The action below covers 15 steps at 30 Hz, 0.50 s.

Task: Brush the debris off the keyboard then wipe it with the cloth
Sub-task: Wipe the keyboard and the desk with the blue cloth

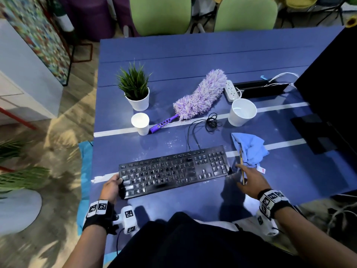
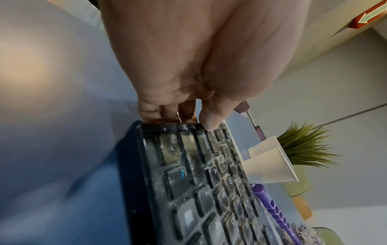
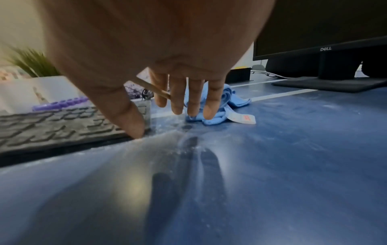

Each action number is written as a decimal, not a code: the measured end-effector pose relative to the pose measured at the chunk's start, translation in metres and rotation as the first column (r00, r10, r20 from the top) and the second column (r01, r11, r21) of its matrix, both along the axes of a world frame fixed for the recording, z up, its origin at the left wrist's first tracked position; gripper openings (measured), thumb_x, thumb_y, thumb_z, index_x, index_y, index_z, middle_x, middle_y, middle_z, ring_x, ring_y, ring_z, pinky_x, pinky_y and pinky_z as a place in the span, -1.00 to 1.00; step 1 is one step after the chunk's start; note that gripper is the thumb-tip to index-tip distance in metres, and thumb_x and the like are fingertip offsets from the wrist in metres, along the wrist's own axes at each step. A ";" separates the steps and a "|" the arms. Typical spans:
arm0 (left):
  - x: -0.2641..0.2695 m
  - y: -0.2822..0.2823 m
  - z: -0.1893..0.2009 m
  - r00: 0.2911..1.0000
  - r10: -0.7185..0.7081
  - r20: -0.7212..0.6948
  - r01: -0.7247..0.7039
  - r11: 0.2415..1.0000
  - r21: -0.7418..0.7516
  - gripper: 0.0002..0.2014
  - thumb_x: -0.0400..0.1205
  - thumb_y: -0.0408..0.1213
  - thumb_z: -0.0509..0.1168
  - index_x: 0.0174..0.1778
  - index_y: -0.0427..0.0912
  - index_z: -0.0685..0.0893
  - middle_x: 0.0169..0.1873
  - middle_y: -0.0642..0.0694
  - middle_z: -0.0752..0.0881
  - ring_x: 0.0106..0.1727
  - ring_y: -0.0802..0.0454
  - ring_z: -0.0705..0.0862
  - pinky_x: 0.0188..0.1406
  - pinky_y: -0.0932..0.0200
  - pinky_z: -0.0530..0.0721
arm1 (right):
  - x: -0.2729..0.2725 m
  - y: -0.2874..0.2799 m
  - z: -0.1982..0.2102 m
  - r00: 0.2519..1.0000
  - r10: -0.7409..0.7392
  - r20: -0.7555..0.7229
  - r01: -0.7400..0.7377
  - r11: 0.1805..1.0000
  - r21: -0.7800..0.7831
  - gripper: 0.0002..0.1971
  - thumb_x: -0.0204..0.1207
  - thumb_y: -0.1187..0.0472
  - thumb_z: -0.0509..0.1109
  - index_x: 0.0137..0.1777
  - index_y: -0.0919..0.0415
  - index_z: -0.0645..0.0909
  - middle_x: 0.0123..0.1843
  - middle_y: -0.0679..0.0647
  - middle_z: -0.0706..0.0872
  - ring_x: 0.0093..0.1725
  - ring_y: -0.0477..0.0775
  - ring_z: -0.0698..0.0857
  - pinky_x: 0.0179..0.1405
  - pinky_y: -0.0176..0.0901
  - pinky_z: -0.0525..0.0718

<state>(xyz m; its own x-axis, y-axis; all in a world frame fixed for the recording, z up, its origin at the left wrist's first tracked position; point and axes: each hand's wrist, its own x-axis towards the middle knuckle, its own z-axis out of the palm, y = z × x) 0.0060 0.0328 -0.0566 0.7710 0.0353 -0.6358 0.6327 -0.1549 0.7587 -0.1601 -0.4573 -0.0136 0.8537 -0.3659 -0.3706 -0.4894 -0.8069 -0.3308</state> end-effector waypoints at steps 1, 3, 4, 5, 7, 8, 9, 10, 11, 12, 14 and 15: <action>0.001 0.001 0.002 1.000 -0.008 0.007 0.008 0.999 0.036 -0.74 0.69 -0.53 0.07 0.05 -0.22 0.64 -0.54 0.01 0.63 -0.44 -0.03 0.53 -0.46 0.18 0.44 | -0.001 -0.003 -0.004 0.999 0.035 -0.031 -0.035 0.999 -0.004 -0.20 0.24 0.08 0.50 0.55 -0.03 0.38 0.37 0.17 0.66 0.28 0.25 0.65 0.27 0.03 0.62; 0.001 0.002 0.003 0.999 -0.048 0.014 0.047 0.996 0.082 -0.74 0.70 -0.58 0.05 -0.01 -0.21 0.59 -0.45 -0.09 0.53 -0.54 0.12 0.53 -0.55 0.22 0.46 | 0.000 -0.004 -0.007 0.990 0.120 -0.070 -0.121 0.992 -0.019 -0.14 0.20 0.12 0.48 0.59 0.01 0.35 0.44 0.13 0.61 0.32 0.23 0.63 0.29 0.02 0.62; 0.000 0.002 0.002 0.999 -0.047 0.024 0.044 0.993 0.108 -0.72 0.70 -0.60 0.06 -0.02 -0.16 0.58 -0.37 -0.10 0.54 -0.49 0.19 0.56 -0.49 0.29 0.51 | 0.002 -0.003 -0.007 0.984 0.154 -0.084 -0.157 0.987 -0.026 -0.13 0.19 0.15 0.47 0.60 0.02 0.33 0.48 0.11 0.57 0.38 0.22 0.59 0.30 0.04 0.61; -0.001 0.003 0.002 0.999 -0.035 0.025 0.031 0.990 0.135 -0.72 0.69 -0.60 0.09 0.02 -0.14 0.61 -0.28 -0.10 0.59 -0.36 0.15 0.60 -0.35 0.28 0.55 | 0.003 -0.001 -0.008 0.979 0.180 -0.090 -0.184 0.982 -0.034 -0.12 0.19 0.18 0.44 0.61 0.02 0.31 0.51 0.10 0.54 0.44 0.21 0.54 0.30 0.06 0.61; -0.003 0.004 0.001 0.999 0.010 0.045 -0.018 0.985 0.172 -0.74 0.67 -0.57 0.14 0.10 -0.20 0.65 -0.14 -0.17 0.66 -0.12 -0.05 0.58 -0.18 0.19 0.53 | 0.007 0.001 -0.008 0.970 0.217 -0.106 -0.223 0.974 -0.050 -0.09 0.18 0.20 0.38 0.63 -0.01 0.25 0.54 0.09 0.48 0.53 0.19 0.44 0.31 0.09 0.60; -0.004 0.004 -0.001 0.998 0.040 0.057 -0.049 0.985 0.166 -0.74 0.66 -0.58 0.15 0.07 -0.20 0.66 -0.09 -0.21 0.66 -0.03 -0.07 0.56 -0.15 0.23 0.52 | 0.008 0.002 -0.007 0.967 0.224 -0.124 -0.232 0.971 -0.053 -0.07 0.19 0.21 0.38 0.65 -0.02 0.21 0.57 0.07 0.44 0.56 0.19 0.41 0.33 0.10 0.58; -0.005 0.003 -0.004 0.995 0.085 0.060 -0.093 0.986 0.142 -0.74 0.65 -0.59 0.16 0.03 -0.19 0.67 -0.06 -0.22 0.66 0.03 -0.07 0.54 -0.10 0.24 0.51 | 0.009 0.002 -0.009 0.962 0.229 -0.151 -0.240 0.969 -0.057 -0.05 0.20 0.22 0.38 0.67 -0.03 0.16 0.59 0.06 0.40 0.59 0.18 0.36 0.37 0.10 0.55; -0.006 0.002 -0.004 0.991 0.119 0.062 -0.126 0.985 0.117 -0.75 0.65 -0.60 0.18 0.01 -0.20 0.68 -0.05 -0.23 0.66 0.06 -0.06 0.53 -0.04 0.22 0.50 | 0.010 0.002 -0.009 0.954 0.237 -0.182 -0.252 0.966 -0.065 -0.04 0.21 0.23 0.37 0.68 -0.03 0.11 0.63 0.05 0.34 0.62 0.16 0.31 0.41 0.10 0.52; -0.007 0.001 -0.002 0.989 0.140 0.054 -0.145 0.984 0.103 -0.77 0.64 -0.59 0.21 0.04 -0.23 0.68 -0.04 -0.22 0.67 0.08 -0.05 0.54 0.04 0.19 0.51 | 0.010 0.002 -0.009 0.946 0.246 -0.213 -0.267 0.961 -0.075 -0.03 0.23 0.25 0.37 0.69 -0.04 0.08 0.66 0.05 0.27 0.64 0.16 0.26 0.44 0.09 0.49; -0.007 0.000 0.000 0.987 0.151 0.048 -0.155 0.982 0.105 -0.80 0.65 -0.55 0.24 0.09 -0.25 0.69 -0.02 -0.22 0.68 0.07 -0.05 0.57 0.12 0.14 0.53 | 0.011 0.003 -0.007 0.939 0.253 -0.233 -0.278 0.957 -0.081 -0.04 0.25 0.27 0.38 0.69 -0.04 0.09 0.69 0.06 0.20 0.66 0.17 0.23 0.44 0.09 0.49; -0.007 0.001 -0.001 0.985 0.156 0.073 -0.166 0.975 0.151 -0.86 0.64 -0.40 0.33 0.06 -0.18 0.73 0.02 -0.22 0.74 0.10 -0.08 0.66 0.33 0.03 0.55 | 0.012 0.002 -0.003 0.964 0.199 -0.178 -0.211 0.976 -0.055 -0.12 0.25 0.36 0.40 0.63 -0.02 0.28 0.69 0.09 0.22 0.62 0.21 0.32 0.35 0.08 0.55; -0.008 0.005 -0.005 0.987 0.141 0.081 -0.154 0.969 0.191 -0.88 0.64 -0.32 0.35 0.05 -0.16 0.74 0.04 -0.21 0.76 0.14 -0.09 0.68 0.42 -0.04 0.55 | 0.013 0.001 0.000 0.988 0.125 -0.093 -0.130 0.990 -0.047 -0.21 0.25 0.42 0.40 0.55 0.02 0.44 0.64 0.12 0.35 0.54 0.24 0.44 0.28 0.05 0.59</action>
